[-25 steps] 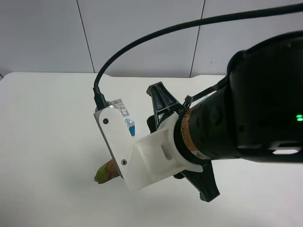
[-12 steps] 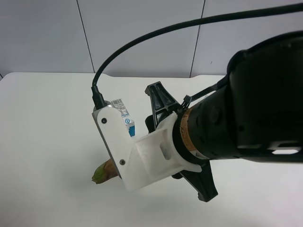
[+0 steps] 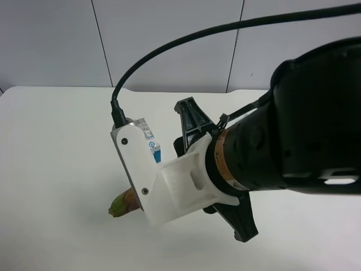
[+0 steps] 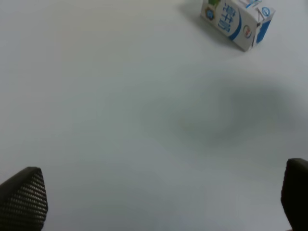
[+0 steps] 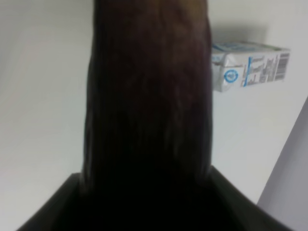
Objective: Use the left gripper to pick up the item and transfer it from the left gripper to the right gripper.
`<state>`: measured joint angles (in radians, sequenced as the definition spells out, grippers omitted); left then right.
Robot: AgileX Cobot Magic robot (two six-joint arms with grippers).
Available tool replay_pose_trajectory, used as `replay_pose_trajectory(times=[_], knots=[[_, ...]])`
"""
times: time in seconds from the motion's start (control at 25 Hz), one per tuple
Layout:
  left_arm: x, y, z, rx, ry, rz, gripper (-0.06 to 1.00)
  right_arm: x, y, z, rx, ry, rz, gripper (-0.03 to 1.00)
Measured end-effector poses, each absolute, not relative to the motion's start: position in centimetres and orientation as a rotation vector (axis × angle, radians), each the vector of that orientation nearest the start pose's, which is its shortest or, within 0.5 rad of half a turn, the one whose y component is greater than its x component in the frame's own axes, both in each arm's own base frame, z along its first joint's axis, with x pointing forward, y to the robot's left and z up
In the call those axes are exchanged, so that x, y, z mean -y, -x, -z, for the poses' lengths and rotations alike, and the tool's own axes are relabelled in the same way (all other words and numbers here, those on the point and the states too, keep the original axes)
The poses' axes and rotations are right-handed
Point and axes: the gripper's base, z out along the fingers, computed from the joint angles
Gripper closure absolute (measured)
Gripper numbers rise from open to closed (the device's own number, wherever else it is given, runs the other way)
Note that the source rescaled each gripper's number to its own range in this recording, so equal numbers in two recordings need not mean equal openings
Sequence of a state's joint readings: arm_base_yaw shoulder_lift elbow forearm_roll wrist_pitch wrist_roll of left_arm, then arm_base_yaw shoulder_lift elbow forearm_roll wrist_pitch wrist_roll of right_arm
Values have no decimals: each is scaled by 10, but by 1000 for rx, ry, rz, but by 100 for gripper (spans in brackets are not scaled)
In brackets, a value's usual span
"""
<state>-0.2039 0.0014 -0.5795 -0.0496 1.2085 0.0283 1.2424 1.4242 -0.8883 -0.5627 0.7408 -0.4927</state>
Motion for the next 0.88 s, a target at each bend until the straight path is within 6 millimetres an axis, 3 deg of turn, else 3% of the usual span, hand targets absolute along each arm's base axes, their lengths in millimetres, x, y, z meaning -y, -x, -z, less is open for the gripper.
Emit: replay_pose_trajectory(times=[0.4, 0.72, 0.88], knots=[[2, 14, -284, -2048, -234, 180, -5, -243, -118, -245, -1532, 2096, 316, 97], [4, 8, -279, -2024, -229, 201, -5, -230, -114, -278, -1741, 1920, 116, 97], [4, 8, -280, -2020, -228, 203, -5, -218, -120, -283, -1896, 1843, 38, 97]])
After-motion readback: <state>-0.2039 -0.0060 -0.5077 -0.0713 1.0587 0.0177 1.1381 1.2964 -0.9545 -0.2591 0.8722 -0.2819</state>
